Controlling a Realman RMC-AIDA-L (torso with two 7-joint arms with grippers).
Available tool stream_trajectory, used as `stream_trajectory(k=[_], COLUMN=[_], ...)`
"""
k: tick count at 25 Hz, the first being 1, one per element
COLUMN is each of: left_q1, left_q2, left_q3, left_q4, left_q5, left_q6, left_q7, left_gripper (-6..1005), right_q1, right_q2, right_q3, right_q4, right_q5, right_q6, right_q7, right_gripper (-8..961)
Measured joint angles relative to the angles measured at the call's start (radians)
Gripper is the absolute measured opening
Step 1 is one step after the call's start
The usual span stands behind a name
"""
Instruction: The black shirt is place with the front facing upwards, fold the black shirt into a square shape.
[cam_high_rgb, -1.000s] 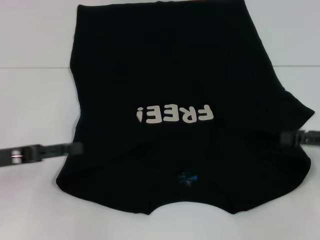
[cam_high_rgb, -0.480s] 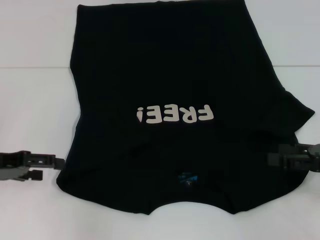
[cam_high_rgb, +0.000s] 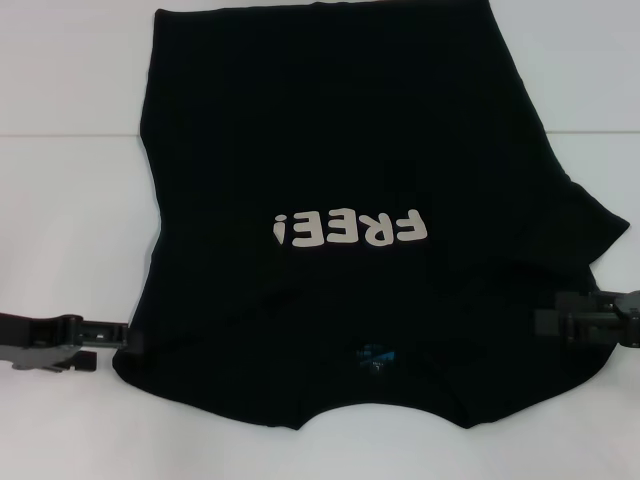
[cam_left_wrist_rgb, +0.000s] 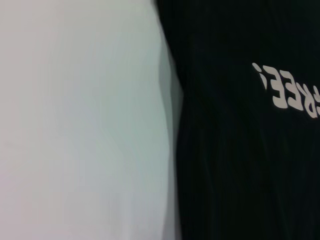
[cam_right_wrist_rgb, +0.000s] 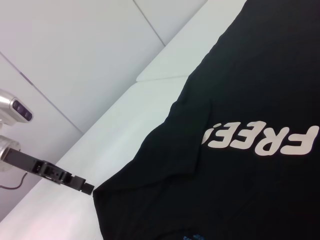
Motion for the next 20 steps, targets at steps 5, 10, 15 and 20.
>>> stream_trajectory(k=[5,10,15,20], left_q1=[-0.004,-0.008,-0.016,-0.017], left_q2=[-0.009,-0.021,-0.03,-0.034], left_q3=[0.002,0.003,0.013,0.014], left_q4=[-0.022,-0.023,-0.023,-0.017], left_q5=[0.001,0.0,0.001,0.001], left_q6=[-0.012,-0.014,-0.03,-0.034], left_q7=[0.003,0.002,0.002,0.002], left_gripper=[905,901,896,849], right_q1=[0.0,0.0,0.0,0.0], right_q2=[0.0,0.002,0.003,0.002], right_q3=[-0.005,-0.013,-0.014,-0.014], right_q4=[0.0,0.0,0.0,0.0], right_q5=[0.0,0.0,0.0,0.0], right_q6=[-0.001,-0.002,-0.002,-0.003], right_q7=[0.0,0.0,-0.001,0.001], right_gripper=[942,941,941,940])
